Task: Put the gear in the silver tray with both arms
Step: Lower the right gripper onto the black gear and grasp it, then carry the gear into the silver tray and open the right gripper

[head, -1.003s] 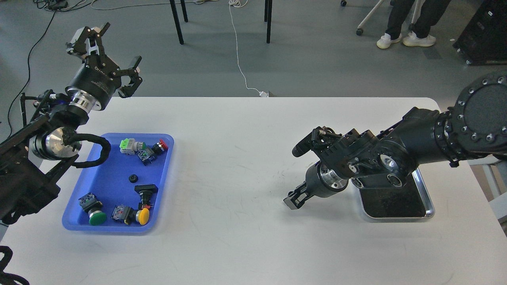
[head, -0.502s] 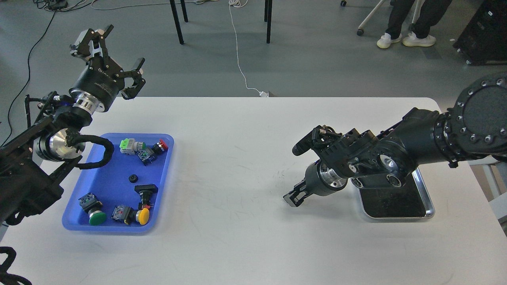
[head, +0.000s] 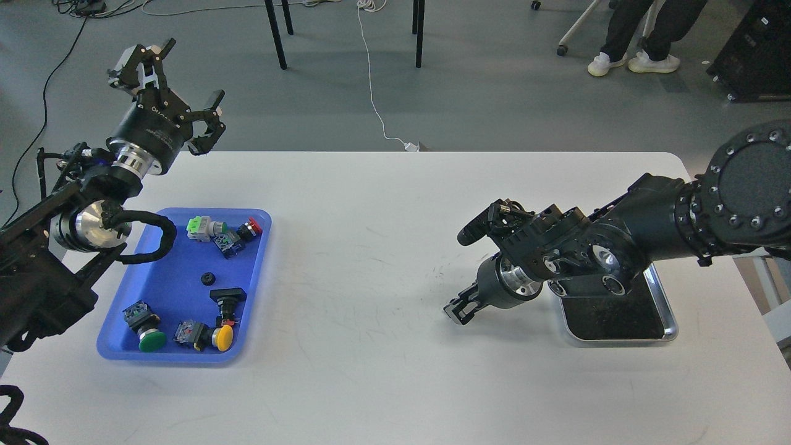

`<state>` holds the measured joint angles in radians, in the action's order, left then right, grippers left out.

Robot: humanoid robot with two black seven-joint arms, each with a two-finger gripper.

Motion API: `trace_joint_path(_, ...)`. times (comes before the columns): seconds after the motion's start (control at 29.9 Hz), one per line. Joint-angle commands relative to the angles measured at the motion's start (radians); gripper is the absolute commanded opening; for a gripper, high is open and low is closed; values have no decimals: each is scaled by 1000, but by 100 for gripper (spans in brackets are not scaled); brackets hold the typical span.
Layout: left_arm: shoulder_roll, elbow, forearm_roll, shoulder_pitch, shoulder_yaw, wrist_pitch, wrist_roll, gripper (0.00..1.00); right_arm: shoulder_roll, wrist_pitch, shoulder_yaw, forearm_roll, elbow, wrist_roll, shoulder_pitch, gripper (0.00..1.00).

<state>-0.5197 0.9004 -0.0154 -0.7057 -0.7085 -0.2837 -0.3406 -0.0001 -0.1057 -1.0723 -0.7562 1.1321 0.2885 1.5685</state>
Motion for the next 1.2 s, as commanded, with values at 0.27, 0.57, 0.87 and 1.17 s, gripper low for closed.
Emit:
trace_joint_path(0.27,-6,0,0,0,0,0,0,98,0,-6,-5,-2,0,15,8,22)
trace_joint_path(0.57,-13,0,0,0,0,-2,0,98,0,-6,-1,-9,15,15,111,22)
trace_joint_path(0.87,-14,3,2,0,-2,0,0,98,-122,-6,-40,-116,90,12,171,22)
trace_joint_path(1.17,-17,3,2,0,-8,0,0,98,-345,-6,-100,-310,124,11,169,22)
